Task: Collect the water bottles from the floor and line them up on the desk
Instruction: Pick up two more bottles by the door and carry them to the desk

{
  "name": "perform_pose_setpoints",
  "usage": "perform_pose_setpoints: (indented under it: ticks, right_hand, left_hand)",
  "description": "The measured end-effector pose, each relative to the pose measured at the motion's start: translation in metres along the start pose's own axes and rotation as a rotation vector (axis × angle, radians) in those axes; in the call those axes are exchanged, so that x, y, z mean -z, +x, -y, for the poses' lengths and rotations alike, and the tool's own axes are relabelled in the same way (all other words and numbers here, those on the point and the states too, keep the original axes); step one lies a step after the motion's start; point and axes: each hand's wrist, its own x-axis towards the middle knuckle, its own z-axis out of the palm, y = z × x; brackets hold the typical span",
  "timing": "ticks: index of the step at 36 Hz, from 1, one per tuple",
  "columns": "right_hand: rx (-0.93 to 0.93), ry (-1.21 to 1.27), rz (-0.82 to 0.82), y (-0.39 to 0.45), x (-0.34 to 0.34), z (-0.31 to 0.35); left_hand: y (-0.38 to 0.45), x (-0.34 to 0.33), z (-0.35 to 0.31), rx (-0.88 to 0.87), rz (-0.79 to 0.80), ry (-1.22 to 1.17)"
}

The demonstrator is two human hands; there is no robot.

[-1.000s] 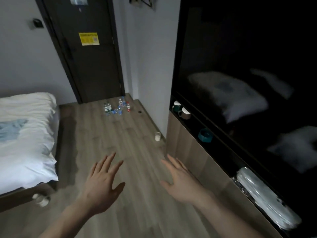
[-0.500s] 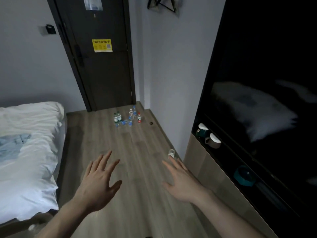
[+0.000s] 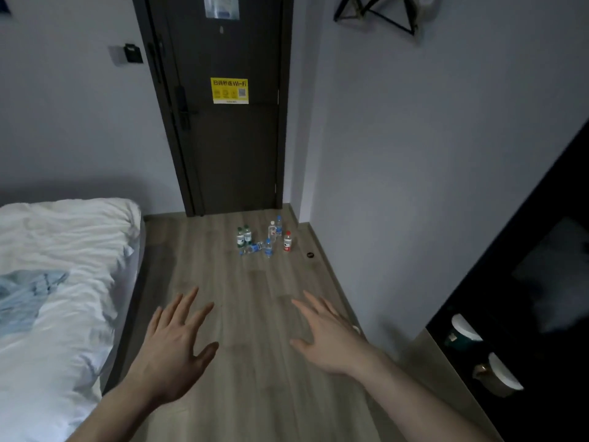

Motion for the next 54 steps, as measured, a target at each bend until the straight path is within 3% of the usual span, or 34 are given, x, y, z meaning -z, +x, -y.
perform_pose_setpoints:
  ticks: [15, 25, 36, 47, 54]
  right_hand:
    - [-0.126, 0.093, -0.031, 0.258, 0.009, 0.049]
    - [-0.224, 0.103, -0.022, 0.383, 0.016, 0.032]
    - [-0.281, 0.172, 0.044, 0.579, 0.027, -0.012]
    - [-0.143, 0.144, 0.053, 0.755, 0.092, -0.001]
    - [-0.199, 0.146, 0.047, 0.848, 0.094, -0.011]
  left_hand:
    - [0.253, 0.014, 0.177, -0.069, 0.089, 0.075]
    - [0.395, -0.004, 0.231, -0.147, 0.178, 0.097]
    - [0.576, -0.03, 0.295, -0.085, 0.259, 0.14]
    - [0.715, -0.026, 0.355, 0.024, 0.255, 0.106]
    - [0.81, -0.034, 0.389, 0.008, 0.316, 0.079]
